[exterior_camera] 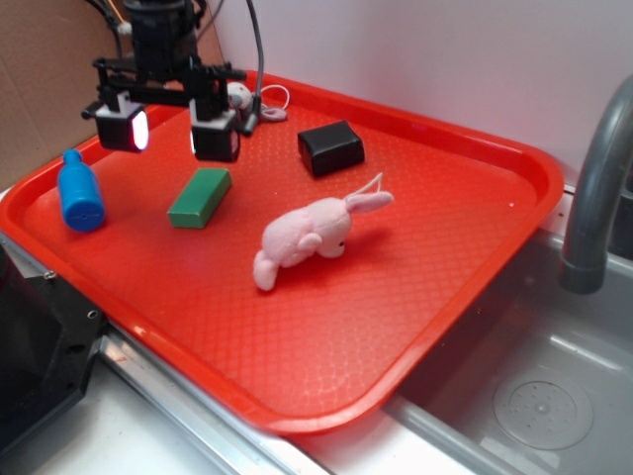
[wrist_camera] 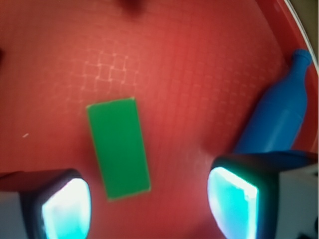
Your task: Grab the green block.
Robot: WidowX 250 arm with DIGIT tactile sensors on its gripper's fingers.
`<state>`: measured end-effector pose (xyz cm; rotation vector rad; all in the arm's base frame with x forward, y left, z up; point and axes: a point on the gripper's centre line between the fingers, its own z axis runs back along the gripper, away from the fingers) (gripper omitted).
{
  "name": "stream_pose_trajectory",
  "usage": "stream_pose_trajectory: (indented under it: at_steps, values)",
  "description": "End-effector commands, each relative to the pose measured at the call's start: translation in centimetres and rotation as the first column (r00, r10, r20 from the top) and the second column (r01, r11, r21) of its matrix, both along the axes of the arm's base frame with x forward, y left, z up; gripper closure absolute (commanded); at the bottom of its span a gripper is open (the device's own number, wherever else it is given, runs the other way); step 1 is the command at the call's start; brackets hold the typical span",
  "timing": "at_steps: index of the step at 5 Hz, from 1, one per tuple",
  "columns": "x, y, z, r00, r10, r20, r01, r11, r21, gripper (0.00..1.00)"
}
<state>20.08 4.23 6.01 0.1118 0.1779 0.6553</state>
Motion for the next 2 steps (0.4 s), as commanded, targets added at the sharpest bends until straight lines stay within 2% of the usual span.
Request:
stream_pose_trajectory:
  at_steps: [1,2]
  values:
    - [1.12,1.55,-2.68,0.999,-0.028,0.045,0.029,1.000,-0.008,0.00]
    - [1.11,1.57,-3.63,0.998,-0.039,0.039,0.040,0.999,-0.016,0.00]
